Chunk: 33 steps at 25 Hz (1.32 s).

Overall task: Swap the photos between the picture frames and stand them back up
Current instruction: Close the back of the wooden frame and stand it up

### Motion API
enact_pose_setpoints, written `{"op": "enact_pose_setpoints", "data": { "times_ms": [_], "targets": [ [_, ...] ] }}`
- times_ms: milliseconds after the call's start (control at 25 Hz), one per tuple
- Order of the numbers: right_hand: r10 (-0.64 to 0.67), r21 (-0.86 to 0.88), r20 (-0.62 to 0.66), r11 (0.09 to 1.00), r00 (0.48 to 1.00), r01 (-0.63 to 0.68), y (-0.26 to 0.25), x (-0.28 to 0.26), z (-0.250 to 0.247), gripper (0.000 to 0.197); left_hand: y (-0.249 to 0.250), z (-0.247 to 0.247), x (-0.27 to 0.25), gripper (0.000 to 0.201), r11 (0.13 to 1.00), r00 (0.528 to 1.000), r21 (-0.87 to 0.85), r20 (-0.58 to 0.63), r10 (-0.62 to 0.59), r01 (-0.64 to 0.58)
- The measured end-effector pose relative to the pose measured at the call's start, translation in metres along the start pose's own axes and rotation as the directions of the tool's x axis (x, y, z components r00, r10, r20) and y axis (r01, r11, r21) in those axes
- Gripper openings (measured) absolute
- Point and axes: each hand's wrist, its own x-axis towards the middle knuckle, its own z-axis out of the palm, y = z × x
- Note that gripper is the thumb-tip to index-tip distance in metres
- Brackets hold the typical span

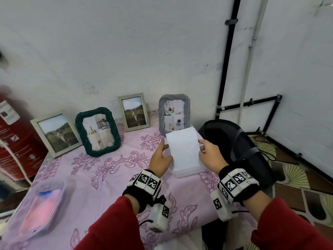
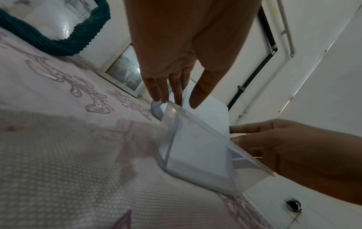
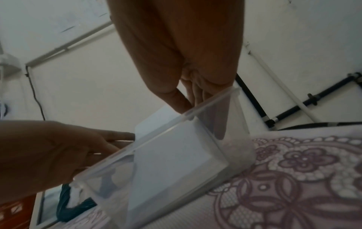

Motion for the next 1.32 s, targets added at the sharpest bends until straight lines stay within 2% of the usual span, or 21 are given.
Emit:
{"op": "enact_pose_setpoints", "data": {
  "times_ms": [120, 360, 520, 680, 800, 920, 1080, 1320],
  "targets": [
    [0.005, -0.088, 0.063, 0.996, 0.998, 0.001, -0.0036, -0.001, -0.0001, 0.038, -0.004, 0.0007, 0.0038, 0.068, 0.99, 0.999, 0.134, -0.017, -0.043, 0.045],
    [0.116, -0.263, 0.204, 0.963, 0.972, -0.06, -0.0035, 0.0032, 0.0003, 0.03, -0.0092, -0.0003, 0.009, 0.066, 0.978, 0.994, 0.2, 0.088, -0.068, 0.049],
    [0.125, -0.25, 0.178, 0.965, 0.976, -0.077, -0.0057, 0.0026, 0.0007, 0.036, -0.0091, -0.0017, 0.0094, 0.066, 0.977, 0.992, 0.209, 0.109, -0.06, 0.036],
    [0.034, -0.114, 0.07, 0.993, 0.997, -0.026, -0.0055, -0.0018, -0.0016, 0.041, -0.0083, -0.0044, 0.0066, 0.065, 0.982, 0.993, 0.185, 0.109, -0.048, 0.027],
    [-0.003, -0.091, 0.029, 0.996, 1.0, 0.006, -0.0059, -0.0056, -0.0012, 0.04, -0.0057, -0.005, 0.0053, 0.06, 0.994, 0.997, 0.104, 0.069, -0.024, 0.017],
    [0.016, -0.12, 0.038, 0.993, 0.999, -0.011, -0.0064, -0.0051, -0.0004, 0.039, -0.004, -0.0056, 0.0036, 0.055, 0.998, 0.998, 0.056, 0.039, -0.044, 0.042],
    [0.032, -0.112, 0.059, 0.993, 0.998, -0.025, -0.0044, -0.0011, -0.0007, 0.047, -0.0046, -0.0055, 0.0005, 0.063, 0.997, 0.998, 0.076, 0.057, -0.006, 0.001],
    [0.014, -0.141, 0.089, 0.99, 0.996, -0.001, -0.0009, -0.003, 0.0016, 0.052, -0.0054, -0.0062, 0.0011, 0.058, 0.995, 0.998, 0.104, 0.061, -0.017, 0.011]
  ]
}}
